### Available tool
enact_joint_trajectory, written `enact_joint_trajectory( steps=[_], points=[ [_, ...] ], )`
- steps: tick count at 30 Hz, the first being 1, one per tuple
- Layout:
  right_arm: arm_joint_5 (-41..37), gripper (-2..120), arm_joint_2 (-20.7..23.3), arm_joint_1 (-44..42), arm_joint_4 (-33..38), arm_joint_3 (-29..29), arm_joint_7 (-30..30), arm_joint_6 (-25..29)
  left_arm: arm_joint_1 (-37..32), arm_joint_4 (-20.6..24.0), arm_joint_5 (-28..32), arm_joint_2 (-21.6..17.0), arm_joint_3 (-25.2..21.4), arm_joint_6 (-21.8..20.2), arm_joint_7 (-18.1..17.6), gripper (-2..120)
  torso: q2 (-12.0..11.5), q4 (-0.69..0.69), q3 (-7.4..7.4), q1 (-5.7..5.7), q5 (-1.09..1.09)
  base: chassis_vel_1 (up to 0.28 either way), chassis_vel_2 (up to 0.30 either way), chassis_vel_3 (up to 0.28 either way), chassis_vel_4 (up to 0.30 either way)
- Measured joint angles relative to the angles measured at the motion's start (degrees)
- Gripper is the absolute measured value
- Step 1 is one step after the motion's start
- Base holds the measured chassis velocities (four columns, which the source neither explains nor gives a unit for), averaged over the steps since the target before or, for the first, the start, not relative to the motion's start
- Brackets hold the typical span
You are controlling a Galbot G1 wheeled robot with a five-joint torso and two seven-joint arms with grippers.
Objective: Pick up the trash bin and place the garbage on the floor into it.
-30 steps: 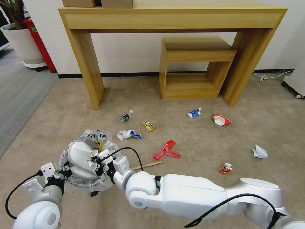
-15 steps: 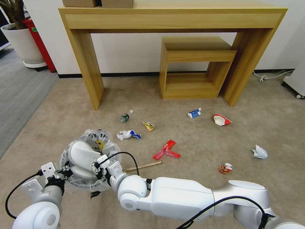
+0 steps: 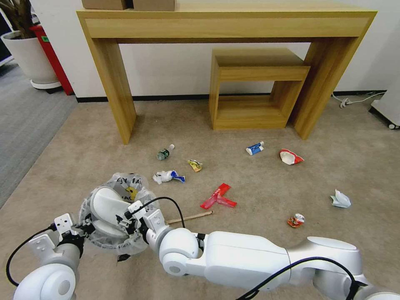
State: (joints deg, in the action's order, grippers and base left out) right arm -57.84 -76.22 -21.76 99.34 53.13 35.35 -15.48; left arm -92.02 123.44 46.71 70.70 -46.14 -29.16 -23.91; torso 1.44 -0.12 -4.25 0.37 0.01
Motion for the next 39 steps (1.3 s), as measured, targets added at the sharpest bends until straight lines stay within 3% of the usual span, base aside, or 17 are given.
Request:
enact_joint_trajectory(
  steps=[6,11,14,22,27,39],
  points=[
    [0.74,99,1.7,-2.0,3.3,-6.55,-0.86,0.37,0.05,-0.65,3.94,-2.14,-0.19,-2.05,-1.3,0,0.0,0.0,0.0,0.0,0.0,0.0,0.0,0.0,0.0],
    [0.84,100,3.12,-2.65,4.88,-9.88,-1.12,0.38,0.43,-1.22,5.68,-3.19,-0.56,-2.7,-2.09,0,0.0,0.0,0.0,0.0,0.0,0.0,0.0,0.0,0.0],
    [0.59,100,6.53,-3.81,5.71,-15.86,-0.88,-0.36,0.72,-1.74,6.61,-4.12,-1.12,-2.96,-2.4,0,0.0,0.01,0.0,0.0,0.01,0.0,0.0,0.0,0.0],
    [-2.49,100,13.35,-7.71,4.69,-22.49,3.55,-2.19,2.14,-3.16,7.04,-4.86,-0.66,-3.06,-2.5,0,0.0,-0.02,0.0,0.0,0.01,0.0,0.0,0.0,0.0],
    [-1.91,100,15.62,-12.66,3.11,-28.34,4.64,-2.47,3.04,-3.86,6.97,-4.71,0.16,-3.06,-2.53,0,0.0,0.0,0.0,0.0,0.01,0.0,0.0,0.0,0.0],
    [1.91,100,20.03,-19.89,6.05,-35.58,2.47,-1.29,3.68,-4.49,6.47,-4.52,0.74,-2.78,-2.44,0,0.0,0.0,0.0,0.0,0.01,0.0,0.0,0.0,0.0]
  ],
)
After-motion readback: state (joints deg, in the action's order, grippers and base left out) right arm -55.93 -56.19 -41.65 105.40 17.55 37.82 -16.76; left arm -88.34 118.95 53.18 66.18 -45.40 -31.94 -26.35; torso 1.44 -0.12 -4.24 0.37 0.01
